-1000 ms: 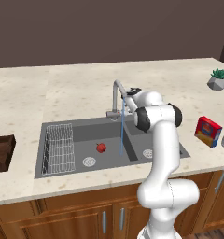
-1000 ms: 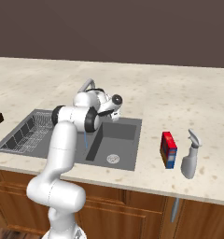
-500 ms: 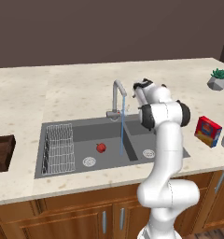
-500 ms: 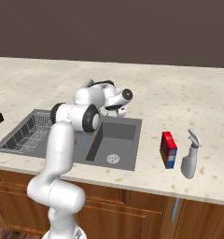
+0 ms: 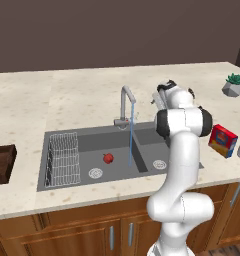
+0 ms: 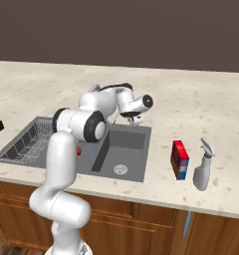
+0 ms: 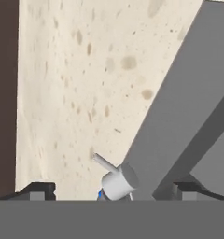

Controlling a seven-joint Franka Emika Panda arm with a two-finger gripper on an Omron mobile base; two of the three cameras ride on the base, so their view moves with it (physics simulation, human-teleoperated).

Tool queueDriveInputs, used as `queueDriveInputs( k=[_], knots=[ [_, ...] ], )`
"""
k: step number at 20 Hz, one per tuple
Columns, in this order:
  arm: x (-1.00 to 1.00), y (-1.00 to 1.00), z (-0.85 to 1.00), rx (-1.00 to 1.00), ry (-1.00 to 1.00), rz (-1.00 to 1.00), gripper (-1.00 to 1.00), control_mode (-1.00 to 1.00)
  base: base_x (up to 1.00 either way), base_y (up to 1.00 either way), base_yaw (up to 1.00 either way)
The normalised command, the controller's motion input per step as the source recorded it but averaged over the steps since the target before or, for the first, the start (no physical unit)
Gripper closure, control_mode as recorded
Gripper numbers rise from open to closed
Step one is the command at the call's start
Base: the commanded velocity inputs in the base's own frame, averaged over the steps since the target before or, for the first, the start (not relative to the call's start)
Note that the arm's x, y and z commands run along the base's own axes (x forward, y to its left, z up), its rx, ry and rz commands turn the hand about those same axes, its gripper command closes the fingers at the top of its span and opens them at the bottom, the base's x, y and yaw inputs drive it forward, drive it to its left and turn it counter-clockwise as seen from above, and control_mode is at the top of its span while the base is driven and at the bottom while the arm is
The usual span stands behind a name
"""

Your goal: Pick up all produce items and place them in the sink. Turn on the sink faucet to wash them. Then turn the sink off and put them in the tray.

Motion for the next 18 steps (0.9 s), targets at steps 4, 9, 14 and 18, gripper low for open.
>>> queueDriveInputs(
  k=[4,9,14,18],
  knots=[
    [-0.11,0.01,-0.34,-0.22,0.0,0.09,-1.0,-1.0,0.0,0.0,0.0],
    [0.0,0.03,-0.04,-0.22,0.0,0.2,-1.0,-1.0,0.0,0.0,0.0],
    [0.0,0.0,-0.01,-0.17,0.0,0.26,-1.0,-1.0,0.0,0.0,0.0],
    [0.0,0.0,-0.18,-0.13,0.0,0.27,-1.0,-1.0,0.0,0.0,0.0]
  ],
)
